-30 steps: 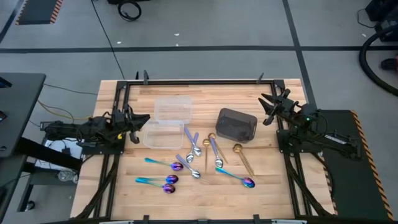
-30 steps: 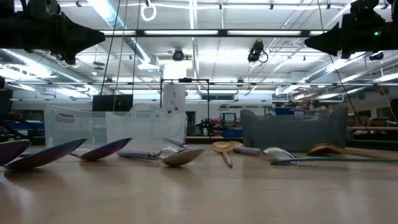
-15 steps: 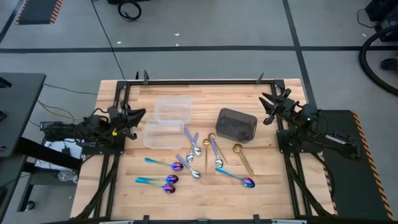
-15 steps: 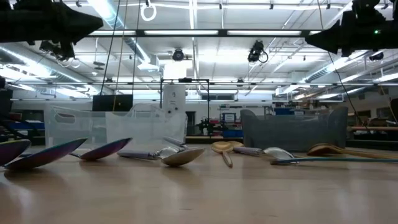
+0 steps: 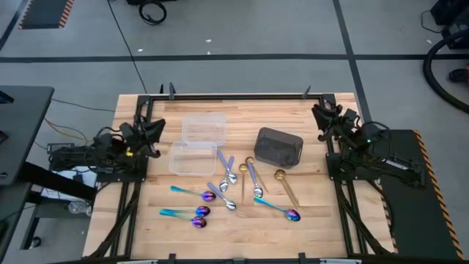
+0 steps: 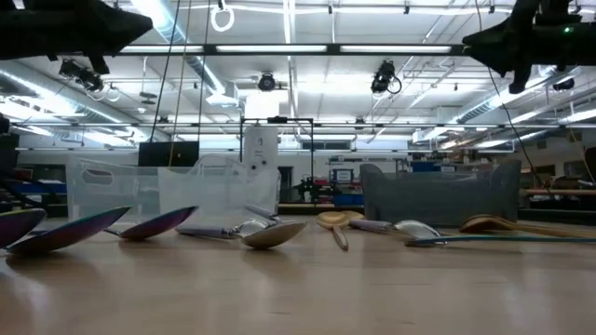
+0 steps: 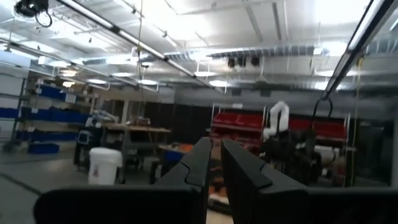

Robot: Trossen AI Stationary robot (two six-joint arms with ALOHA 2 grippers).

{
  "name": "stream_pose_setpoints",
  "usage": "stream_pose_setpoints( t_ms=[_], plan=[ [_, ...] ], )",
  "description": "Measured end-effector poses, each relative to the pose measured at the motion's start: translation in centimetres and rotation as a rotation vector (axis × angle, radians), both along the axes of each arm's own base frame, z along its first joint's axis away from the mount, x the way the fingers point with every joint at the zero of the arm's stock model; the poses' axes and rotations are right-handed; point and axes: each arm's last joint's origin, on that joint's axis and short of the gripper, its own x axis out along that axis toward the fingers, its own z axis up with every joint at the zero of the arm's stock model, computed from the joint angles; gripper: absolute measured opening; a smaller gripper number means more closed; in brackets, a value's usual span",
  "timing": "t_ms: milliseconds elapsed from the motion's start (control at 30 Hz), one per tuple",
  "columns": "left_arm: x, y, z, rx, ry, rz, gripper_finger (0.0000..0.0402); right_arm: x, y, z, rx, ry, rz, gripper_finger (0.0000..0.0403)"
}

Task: Sort silverware by color (type)
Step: Put the purple spoon into the black bin

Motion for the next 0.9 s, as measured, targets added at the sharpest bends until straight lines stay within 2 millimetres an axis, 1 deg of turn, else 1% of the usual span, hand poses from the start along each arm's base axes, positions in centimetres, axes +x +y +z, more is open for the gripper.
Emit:
stream_pose_setpoints(
  t_ms=[100,200,333,467,633,700,800,900],
  plan=[
    [0.7,0.3,-0.3,0.0,0.058,0.028,0.0041,0.3,-0.1,-0.2,0.014,0.024,0.002,0.0121],
    [1.4,0.6,0.0,0.009,0.115,0.052,0.0039,0.8,-0.2,-0.4,0.014,0.087,0.03,0.0121],
    [2.7,1.0,0.3,0.05,0.203,0.025,0.0039,2.2,-0.5,0.6,0.027,0.179,0.102,0.0113],
    [3.7,1.5,-0.3,0.039,0.284,0.042,0.0039,4.2,-1.0,1.1,0.069,0.314,0.158,0.0105],
    [4.6,1.7,-1.0,-0.036,0.34,0.014,0.0039,7.3,-1.2,0.5,0.126,0.472,0.219,0.0103],
    [4.9,1.8,-0.6,-0.062,0.39,0.0,0.0039,8.6,-1.1,0.6,0.137,0.516,0.239,0.0103],
    [5.3,2.1,0.6,-0.082,0.47,0.016,0.0039,10.6,-0.8,0.6,0.158,0.601,0.228,0.0103],
    [5.5,2.4,1.4,-0.072,0.505,0.031,0.0039,12.8,-0.3,0.7,0.166,0.7,0.22,0.0103]
  ],
)
